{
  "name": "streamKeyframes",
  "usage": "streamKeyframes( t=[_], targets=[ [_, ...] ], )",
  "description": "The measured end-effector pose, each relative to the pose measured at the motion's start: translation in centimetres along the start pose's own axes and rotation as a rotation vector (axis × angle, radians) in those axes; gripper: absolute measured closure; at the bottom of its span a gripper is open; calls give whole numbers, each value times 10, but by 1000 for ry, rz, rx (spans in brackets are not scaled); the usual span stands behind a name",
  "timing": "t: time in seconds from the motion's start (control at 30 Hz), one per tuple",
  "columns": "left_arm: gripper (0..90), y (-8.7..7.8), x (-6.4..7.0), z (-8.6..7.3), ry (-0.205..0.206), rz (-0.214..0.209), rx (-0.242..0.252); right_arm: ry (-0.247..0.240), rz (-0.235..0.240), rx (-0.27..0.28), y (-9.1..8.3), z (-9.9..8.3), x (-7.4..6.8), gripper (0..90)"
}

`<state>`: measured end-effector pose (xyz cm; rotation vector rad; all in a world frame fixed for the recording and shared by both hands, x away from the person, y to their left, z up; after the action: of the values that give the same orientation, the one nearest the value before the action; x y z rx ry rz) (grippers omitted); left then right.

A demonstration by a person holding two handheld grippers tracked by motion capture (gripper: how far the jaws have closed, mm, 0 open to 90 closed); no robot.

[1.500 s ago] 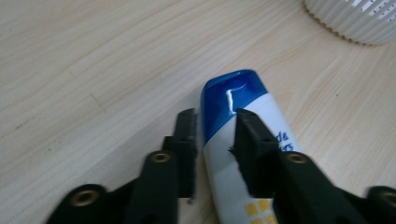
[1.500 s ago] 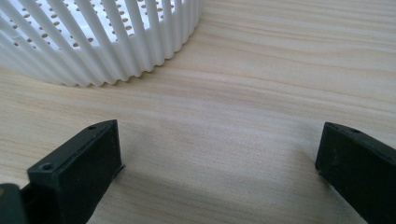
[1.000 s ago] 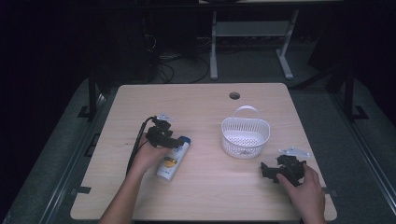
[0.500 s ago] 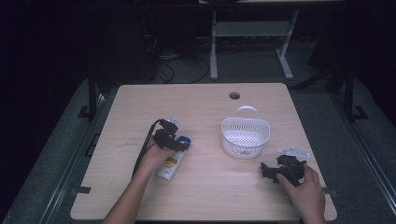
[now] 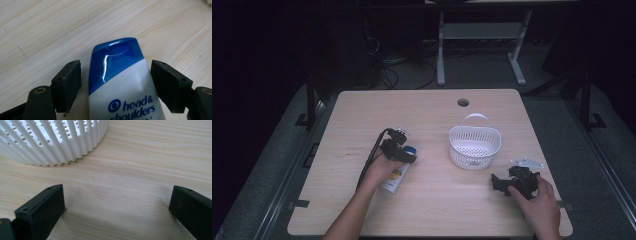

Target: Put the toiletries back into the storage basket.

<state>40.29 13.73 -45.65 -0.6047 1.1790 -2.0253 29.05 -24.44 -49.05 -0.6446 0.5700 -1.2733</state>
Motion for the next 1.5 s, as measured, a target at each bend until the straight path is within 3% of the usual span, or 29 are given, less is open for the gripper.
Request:
streamKeyframes(
  t=[0.5,0.93,1.23,1.5],
  targets=[
    [345,1,3,1,12,31,-16,0,0,0,0,0,0,0],
    [369,-1,1,-1,60,3,-9,1,0,0,0,0,0,0],
    [372,-13,-3,-5,57,-42,52,0,0,0,0,0,0,0],
    [376,-36,-8,-8,64,-89,146,0,0,0,0,0,0,0]
  ],
)
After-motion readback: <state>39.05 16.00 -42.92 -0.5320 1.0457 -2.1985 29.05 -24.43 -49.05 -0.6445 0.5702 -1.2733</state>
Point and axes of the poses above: each handheld gripper's, and its own axes: y roughly forward along the jaws, z roughly out of its top, x roughly to its right, the point moved 1 cm from there along y, roughly forward along the jaws, and after that the axes turned 1 degree about z, right-handed, at the moved point
